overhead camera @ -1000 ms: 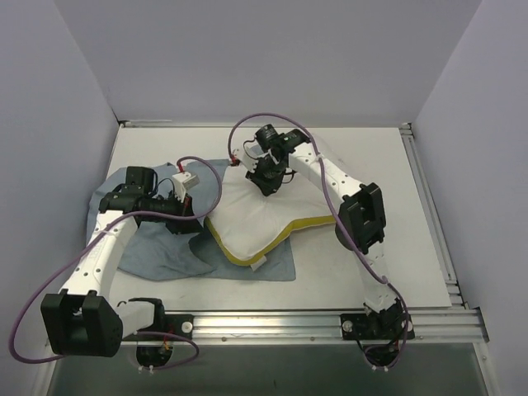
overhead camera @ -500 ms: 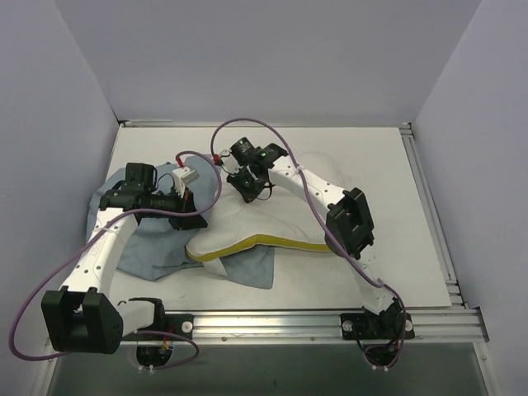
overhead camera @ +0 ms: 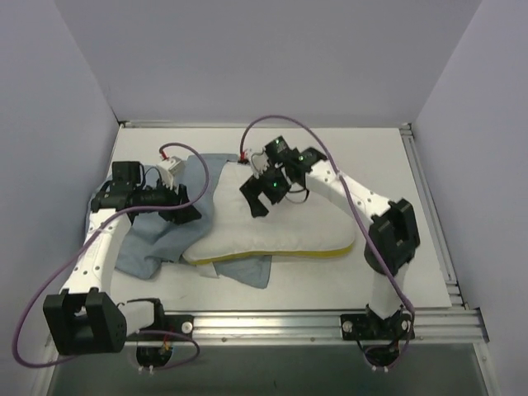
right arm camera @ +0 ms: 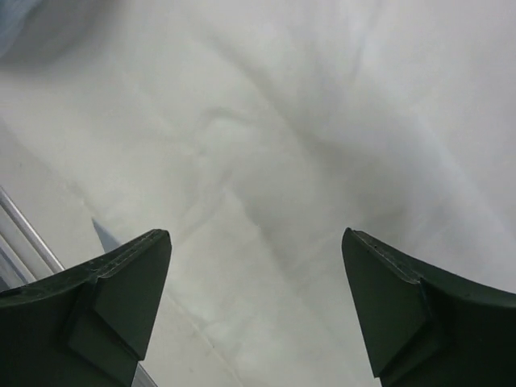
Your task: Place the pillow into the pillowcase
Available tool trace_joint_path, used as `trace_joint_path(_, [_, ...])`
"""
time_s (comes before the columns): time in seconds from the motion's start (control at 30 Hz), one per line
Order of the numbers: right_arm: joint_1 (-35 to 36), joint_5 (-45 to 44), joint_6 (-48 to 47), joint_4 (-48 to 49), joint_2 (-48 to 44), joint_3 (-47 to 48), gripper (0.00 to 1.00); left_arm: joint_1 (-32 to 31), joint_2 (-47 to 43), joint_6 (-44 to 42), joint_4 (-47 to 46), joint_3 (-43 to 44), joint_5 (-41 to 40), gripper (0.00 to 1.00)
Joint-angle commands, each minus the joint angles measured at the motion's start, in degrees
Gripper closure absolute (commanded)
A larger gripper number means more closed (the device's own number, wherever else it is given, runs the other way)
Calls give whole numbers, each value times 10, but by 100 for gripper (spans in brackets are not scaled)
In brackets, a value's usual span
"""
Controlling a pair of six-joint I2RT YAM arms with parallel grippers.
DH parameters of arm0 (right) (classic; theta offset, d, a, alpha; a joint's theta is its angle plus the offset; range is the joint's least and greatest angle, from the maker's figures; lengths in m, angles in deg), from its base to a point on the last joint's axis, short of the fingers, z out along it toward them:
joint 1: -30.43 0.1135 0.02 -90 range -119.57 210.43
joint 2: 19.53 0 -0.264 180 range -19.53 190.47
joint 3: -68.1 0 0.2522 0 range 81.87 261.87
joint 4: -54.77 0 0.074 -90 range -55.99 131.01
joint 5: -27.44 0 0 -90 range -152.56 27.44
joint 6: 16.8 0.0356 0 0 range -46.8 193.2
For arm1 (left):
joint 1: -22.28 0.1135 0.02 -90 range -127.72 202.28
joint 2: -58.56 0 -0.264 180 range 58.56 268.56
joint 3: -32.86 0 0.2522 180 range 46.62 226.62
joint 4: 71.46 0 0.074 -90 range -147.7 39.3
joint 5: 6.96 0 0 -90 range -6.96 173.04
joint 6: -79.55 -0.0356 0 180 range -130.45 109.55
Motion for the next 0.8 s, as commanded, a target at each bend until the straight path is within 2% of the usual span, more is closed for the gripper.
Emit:
trace_joint_path(0.0, [67,13,-79,76,-132,-108,9,37,-7,11,-8,28,34,34])
trace_joint_path(0.07, [135,-70,-118,126,-174,-182,6,79,-23,-3,17,38,54,24])
trace_joint_path(0.13, [194,-153,-165,148,-173,-208,6,108,-40,-25,58,48,64,19])
trace_joint_path(0.23, [247,-229,-206,203,-149,-239,5,162,-45,-91,140,64,69,14])
trace_joint_path(0.27, [254,-246,-214,234,-139,-244,4,199,-42,-126,164,69,79,14])
trace_joint_path(0.4, [271,-300,-221,277,-73,-212,4,275,1,-233,290,92,105,12])
trace_joint_path(0.47, [271,-307,-227,295,-55,-202,2,294,13,-303,347,94,101,12])
trace_joint_path(0.5, [271,-310,-230,299,-34,-193,2,309,26,-327,364,93,96,4])
trace_joint_path(0.53, [271,-311,-234,300,-22,-188,2,313,31,-354,390,90,91,3])
trace_joint_path(0.6, [269,-314,-241,300,8,-180,5,320,42,-435,417,93,83,3])
trace_joint_path(0.63, [267,-310,-241,296,15,-175,24,320,42,-465,436,88,81,2])
trace_joint_path(0.7, [253,-295,-210,293,19,-168,52,320,34,-569,456,59,66,3])
trace_joint_path(0.73, [245,-280,-197,287,15,-162,73,320,28,-596,454,48,59,3])
trace_joint_path(0.77, [237,-270,-160,287,3,-161,82,320,22,-652,454,33,52,4])
